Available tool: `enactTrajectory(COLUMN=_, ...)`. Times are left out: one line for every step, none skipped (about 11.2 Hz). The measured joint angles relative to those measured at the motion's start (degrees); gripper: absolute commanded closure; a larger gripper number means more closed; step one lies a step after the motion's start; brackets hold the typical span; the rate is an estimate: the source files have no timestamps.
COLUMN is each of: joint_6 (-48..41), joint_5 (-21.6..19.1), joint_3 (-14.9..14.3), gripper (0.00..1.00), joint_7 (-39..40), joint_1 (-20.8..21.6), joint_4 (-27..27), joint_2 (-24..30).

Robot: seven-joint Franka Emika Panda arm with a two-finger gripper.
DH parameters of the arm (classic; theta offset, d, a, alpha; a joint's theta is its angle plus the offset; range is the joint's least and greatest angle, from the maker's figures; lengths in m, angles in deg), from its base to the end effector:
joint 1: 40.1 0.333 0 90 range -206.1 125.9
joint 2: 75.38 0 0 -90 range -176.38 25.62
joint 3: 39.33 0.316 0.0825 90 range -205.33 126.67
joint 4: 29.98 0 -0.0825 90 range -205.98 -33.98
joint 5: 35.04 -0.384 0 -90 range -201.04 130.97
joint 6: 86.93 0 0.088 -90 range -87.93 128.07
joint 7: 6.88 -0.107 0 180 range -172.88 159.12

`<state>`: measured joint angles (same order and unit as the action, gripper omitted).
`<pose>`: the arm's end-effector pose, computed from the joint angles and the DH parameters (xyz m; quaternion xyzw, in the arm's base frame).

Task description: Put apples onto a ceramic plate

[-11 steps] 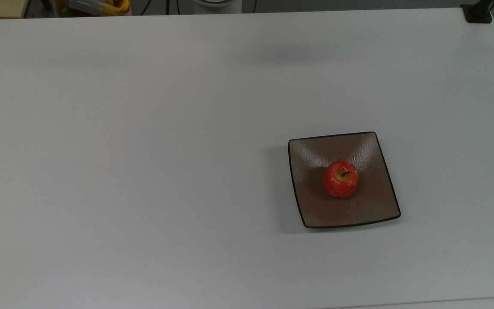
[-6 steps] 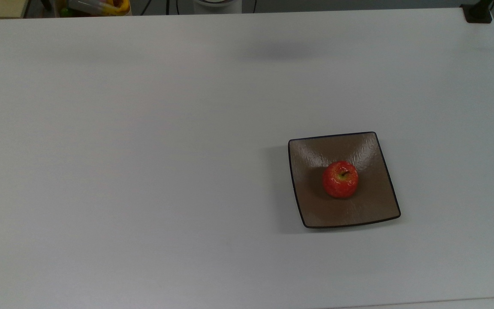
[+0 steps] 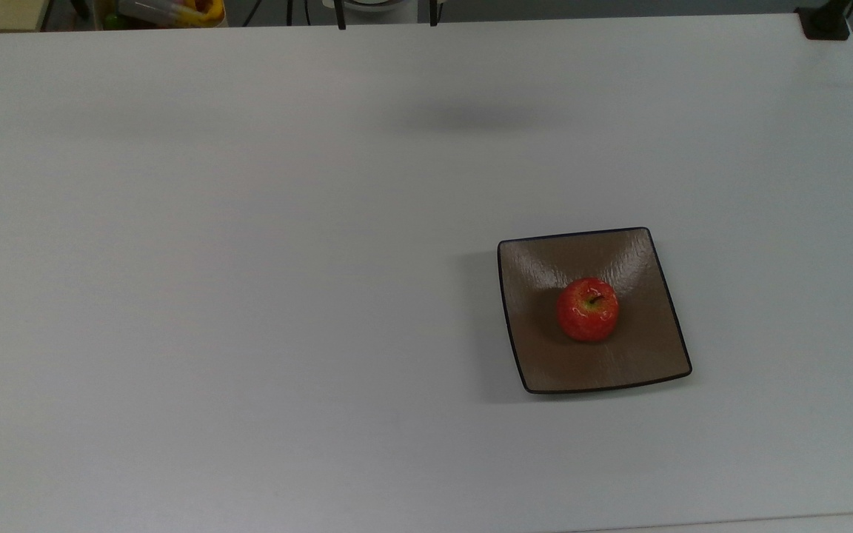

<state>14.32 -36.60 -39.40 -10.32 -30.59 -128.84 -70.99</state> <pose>0.5396 0.0921 0.6109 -0.9969 -0.0504 -0.0572 0.0201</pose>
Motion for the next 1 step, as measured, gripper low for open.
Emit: enactTrajectory(joint_6=0.0, joint_5=-0.3, joint_3=0.0, gripper=0.0, joint_7=0.0, joint_1=-0.2, joint_4=0.2, joint_2=-0.1)
